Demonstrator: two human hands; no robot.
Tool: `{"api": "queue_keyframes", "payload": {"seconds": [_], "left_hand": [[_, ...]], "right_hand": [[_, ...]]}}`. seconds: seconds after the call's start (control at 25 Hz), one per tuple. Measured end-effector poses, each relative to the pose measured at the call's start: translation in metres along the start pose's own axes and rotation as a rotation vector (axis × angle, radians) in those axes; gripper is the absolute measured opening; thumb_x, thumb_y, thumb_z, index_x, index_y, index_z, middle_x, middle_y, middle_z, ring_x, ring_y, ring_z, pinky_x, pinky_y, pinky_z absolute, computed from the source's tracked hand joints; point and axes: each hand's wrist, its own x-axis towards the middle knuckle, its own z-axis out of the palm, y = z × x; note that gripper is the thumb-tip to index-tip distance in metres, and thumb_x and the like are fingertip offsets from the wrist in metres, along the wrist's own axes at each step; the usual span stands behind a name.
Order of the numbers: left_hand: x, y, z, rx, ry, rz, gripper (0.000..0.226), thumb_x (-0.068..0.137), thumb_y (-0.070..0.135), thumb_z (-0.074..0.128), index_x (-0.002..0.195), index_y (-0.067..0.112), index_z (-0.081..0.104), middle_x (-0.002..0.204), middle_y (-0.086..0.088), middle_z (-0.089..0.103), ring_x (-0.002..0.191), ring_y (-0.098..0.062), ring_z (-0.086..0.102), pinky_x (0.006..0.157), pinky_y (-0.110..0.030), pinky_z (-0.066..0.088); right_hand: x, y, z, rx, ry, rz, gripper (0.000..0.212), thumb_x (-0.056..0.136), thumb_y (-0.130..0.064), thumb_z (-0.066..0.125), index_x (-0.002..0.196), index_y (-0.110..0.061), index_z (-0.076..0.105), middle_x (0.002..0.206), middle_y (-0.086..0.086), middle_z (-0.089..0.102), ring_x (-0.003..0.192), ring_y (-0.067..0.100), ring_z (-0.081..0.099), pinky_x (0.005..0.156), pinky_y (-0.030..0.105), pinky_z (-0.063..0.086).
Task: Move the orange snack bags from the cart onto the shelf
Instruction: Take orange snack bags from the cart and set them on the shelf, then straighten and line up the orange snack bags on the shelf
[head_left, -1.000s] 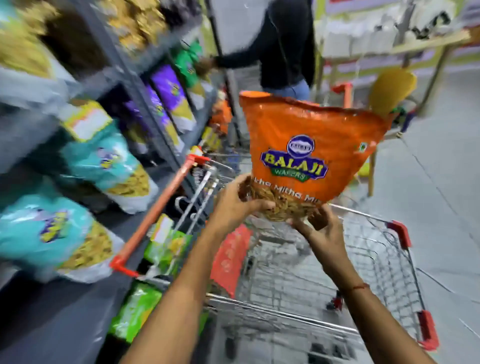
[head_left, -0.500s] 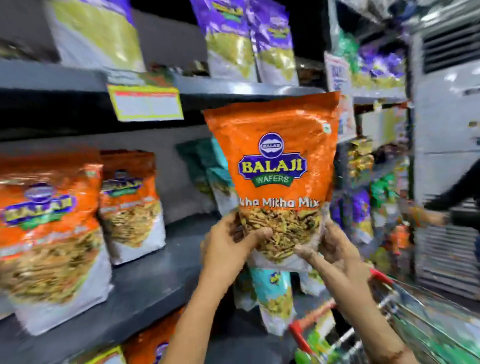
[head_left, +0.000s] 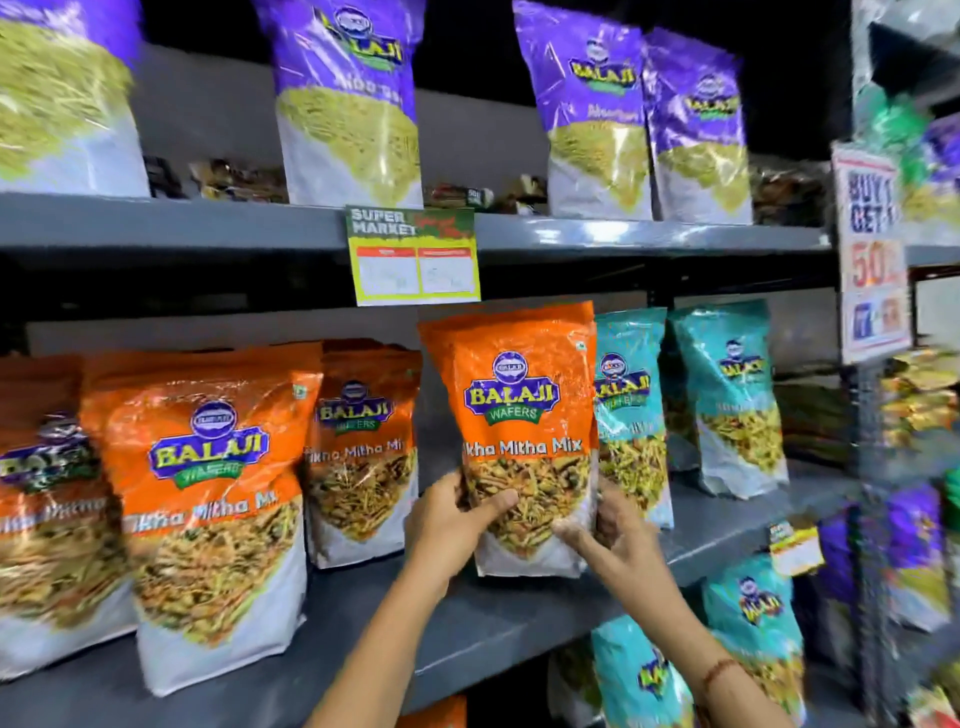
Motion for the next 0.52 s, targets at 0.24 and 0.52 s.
{"api": "queue_keyframes", "payload": {"seconds": [0.24, 0.52], "left_hand": [[0.013, -0.02, 0.003, 0.12, 0.041, -0.106, 0.055, 0.043, 0.081, 0.071, 0.085, 0.047, 0.06, 0.099, 0.019, 0.069, 0.106, -0.012, 0.066, 0.098, -0.045, 0.052], [-0.018, -0.001, -0.022, 0.108, -0.02, -0.131, 0.077, 0.067, 0.048, 0.081, 0.135, 0.029, 0.05, 0.138, 0.0, 0.06, 0.115, -0.013, 0.063, 0.097, -0.028, 0.051]], "right_hand": [[0.016, 0.022, 0.005, -0.109, -0.1, 0.026, 0.058, 0.072, -0.067, 0.067, 0.125, -0.049, 0.047, 0.114, -0.021, 0.069, 0.104, 0.003, 0.068, 0.086, 0.022, 0.056], [0.009, 0.001, 0.008, -0.007, 0.038, 0.101, 0.055, 0.07, -0.047, 0.076, 0.119, -0.052, 0.051, 0.122, -0.015, 0.067, 0.111, 0.009, 0.065, 0.091, 0.028, 0.054]]}}
